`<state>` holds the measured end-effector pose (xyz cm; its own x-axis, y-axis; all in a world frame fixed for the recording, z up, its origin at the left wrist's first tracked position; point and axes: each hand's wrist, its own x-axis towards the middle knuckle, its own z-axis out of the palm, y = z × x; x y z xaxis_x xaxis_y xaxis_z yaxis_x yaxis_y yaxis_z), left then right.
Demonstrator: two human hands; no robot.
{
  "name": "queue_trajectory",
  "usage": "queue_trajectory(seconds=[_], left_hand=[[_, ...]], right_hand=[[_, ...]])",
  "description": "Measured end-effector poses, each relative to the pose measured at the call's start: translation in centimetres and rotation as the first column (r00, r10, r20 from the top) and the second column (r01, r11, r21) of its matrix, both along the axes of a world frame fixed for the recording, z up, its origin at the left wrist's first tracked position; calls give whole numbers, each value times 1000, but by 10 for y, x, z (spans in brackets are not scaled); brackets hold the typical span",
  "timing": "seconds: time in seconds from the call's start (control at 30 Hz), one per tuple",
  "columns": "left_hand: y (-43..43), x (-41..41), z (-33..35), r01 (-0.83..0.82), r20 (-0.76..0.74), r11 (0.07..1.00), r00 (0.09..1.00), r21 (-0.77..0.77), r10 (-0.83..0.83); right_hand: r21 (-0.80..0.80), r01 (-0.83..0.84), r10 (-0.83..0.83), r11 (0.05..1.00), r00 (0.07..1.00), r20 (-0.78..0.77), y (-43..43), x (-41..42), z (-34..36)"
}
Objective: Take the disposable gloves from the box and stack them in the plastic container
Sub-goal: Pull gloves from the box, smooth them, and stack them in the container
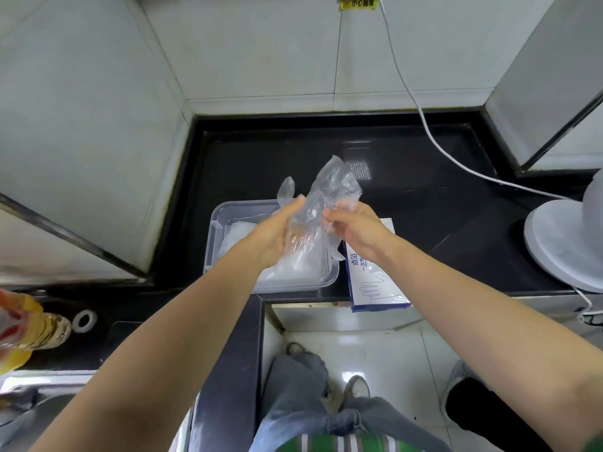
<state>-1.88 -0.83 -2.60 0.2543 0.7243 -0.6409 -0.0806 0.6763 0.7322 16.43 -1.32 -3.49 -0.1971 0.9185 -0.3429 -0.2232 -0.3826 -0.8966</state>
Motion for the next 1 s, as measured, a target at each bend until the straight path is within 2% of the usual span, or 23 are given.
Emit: queue_trajectory(seconds=[0.03,0.1,0.17,0.23,0.3,0.37,0.43,0.47,0.57,0.6,0.67,0.77,0.87,1.0], left_hand=[[-1,0,-1,9,-24,999,1000,-46,-10],[-2,2,-4,-91,-34,993,995,-71,89],[0,1,-10,-222,-76,974,971,38,225],[0,-4,-11,-206,-192,954,950,216,248],[-3,-12,-7,-72,-315,936,931,344,187],[-5,-22,-6,18,-378,921,915,388,141],[-6,-31,-6,-14,-383,916,906,400,181],[-6,-34,-6,-45,-375,914,903,403,209],[-7,-37,-9,-20,-402,906,892,424,208],[-9,-36,-9,-7,-416,898,885,439,211],[-7,-35,-11,-57,-411,891,873,450,264],[-4,-35,-13,-169,-408,906,850,387,333],[-5,-39,-18,1,-632,913,722,409,282],[-6,-52,-34,289,-840,865,489,410,235]], right_hand=[[6,-22,22,1000,1000,4,-2,-5,1],[-5,-74,74,997,997,19,-5,-12,4],[-32,-127,128,991,991,40,-5,-14,5],[-29,-162,163,986,986,35,-4,-15,4],[-11,-49,49,999,997,51,0,-19,5],[22,151,-152,988,974,170,5,-22,5],[47,271,-274,961,921,278,8,-24,2],[59,281,-286,958,912,294,8,-24,2],[22,161,-161,987,946,282,4,-32,0],[20,128,-128,992,939,319,2,-35,0],[63,112,-128,992,888,441,1,-43,0],[109,46,-100,993,822,561,-2,-53,-6],[102,16,-76,995,783,618,-6,-56,-11],[225,113,-233,968,737,634,2,-48,-13]])
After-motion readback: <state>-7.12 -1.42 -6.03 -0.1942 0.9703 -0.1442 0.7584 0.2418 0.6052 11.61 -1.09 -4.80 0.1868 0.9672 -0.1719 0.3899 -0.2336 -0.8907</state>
